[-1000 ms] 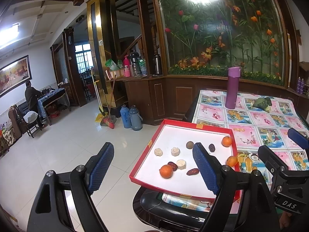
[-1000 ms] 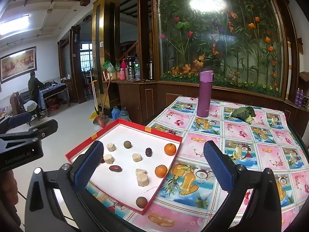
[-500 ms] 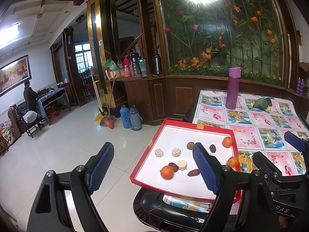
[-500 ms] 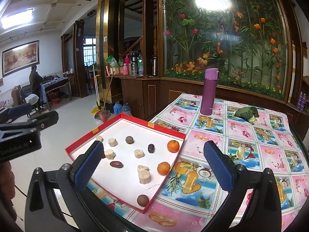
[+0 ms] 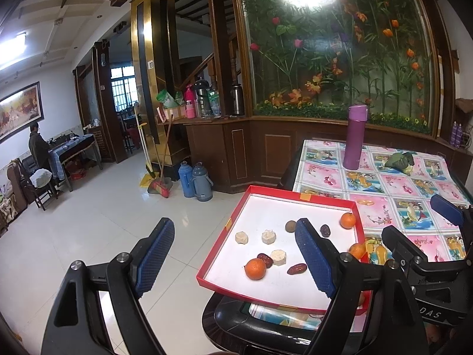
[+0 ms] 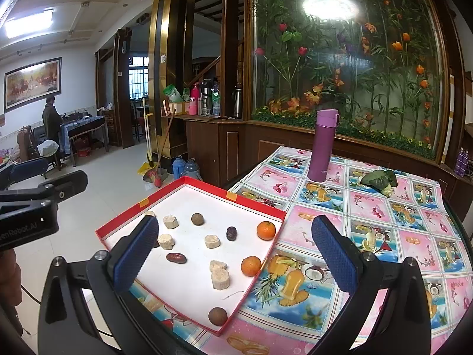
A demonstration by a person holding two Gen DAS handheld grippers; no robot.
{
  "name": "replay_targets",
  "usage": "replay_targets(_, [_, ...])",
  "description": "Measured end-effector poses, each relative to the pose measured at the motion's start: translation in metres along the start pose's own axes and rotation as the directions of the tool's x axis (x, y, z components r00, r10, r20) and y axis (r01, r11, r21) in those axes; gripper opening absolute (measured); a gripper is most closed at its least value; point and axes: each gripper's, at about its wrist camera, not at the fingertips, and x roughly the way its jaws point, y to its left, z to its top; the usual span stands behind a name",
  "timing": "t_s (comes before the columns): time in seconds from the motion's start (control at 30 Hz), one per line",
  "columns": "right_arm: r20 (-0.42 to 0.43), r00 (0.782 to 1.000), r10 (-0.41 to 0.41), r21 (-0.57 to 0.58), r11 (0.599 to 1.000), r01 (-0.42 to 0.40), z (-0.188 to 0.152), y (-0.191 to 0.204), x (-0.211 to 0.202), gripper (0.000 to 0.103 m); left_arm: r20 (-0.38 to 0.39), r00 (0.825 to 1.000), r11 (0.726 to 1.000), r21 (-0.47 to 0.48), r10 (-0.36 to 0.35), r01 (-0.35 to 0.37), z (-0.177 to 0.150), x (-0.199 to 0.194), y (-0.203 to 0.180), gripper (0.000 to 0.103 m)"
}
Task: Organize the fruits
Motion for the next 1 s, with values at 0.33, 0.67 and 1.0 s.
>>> replay_targets(0.33, [-0.003,1.0,-0.003,-0.017,1.0,0.003,0.007,0.004,0.015,0.103,-0.008,1.0,1.0,0.01,-0.025,0.025,0.003,0.013,0.005,0.084])
replay_targets(0.67, [-0.009,1.0,-0.01,-0.055,0.998,0.01,0.011,0.016,0.027,0.103,-0.019,0.999,0.999,0.002,-0.039,0.039,0.005,0.021,0.01,0.084])
replay_targets(1.0, [-0.022,1.0,0.004,-0.054,0.999,-0.005,0.012,0.02,0.035,0.103,-0.028,0.996,0.996,-0.016,-0.086,0.086,0.007,0.028,0.007,0.084])
